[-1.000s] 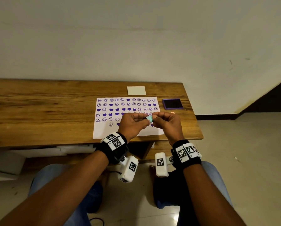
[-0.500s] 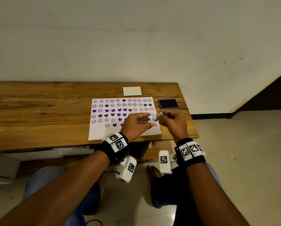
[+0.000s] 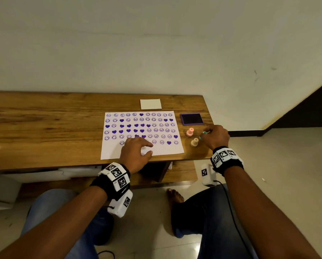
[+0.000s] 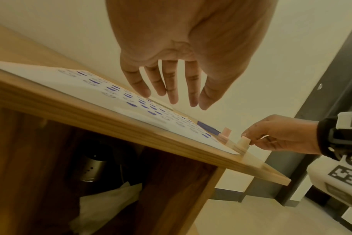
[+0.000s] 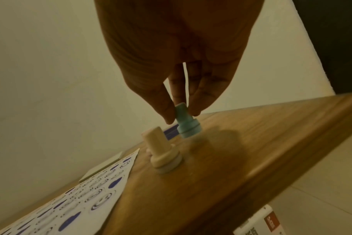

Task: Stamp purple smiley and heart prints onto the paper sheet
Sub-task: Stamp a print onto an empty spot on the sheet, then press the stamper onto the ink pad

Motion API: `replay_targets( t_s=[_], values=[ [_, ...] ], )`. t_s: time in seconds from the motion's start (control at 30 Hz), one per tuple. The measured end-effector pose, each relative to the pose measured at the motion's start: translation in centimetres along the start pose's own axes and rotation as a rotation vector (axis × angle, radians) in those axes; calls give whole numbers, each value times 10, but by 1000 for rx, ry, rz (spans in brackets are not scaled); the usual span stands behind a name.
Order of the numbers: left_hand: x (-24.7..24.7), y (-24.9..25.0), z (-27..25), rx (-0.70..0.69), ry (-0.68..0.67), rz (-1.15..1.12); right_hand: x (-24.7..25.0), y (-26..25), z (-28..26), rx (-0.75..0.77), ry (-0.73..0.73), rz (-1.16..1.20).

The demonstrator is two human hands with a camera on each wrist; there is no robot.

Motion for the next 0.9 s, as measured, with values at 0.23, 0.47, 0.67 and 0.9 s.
replay_targets(
  t_s=[0.23, 0.47, 0.67, 0.9],
  values=[
    [24, -37, -15, 82, 136, 29, 8, 2, -4, -4, 58, -17],
    [31, -62, -35, 106, 225, 159, -32, -48, -54, 156, -14, -118],
    [22, -71, -40, 124, 143, 214, -82, -70, -93, 157, -162, -103],
    [22, -73, -43, 147, 152, 233, -61, -76, -79, 31, -66, -55]
  ],
)
Point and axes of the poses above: each hand's wrist, its own z-axis towards the middle knuckle, its own x-axis out of the back of the hand, y = z × x, the point moved 9 cm from there along z, towards the middle knuckle, and after that the axes turned 4 degrees about x, right-handed, at the moved point
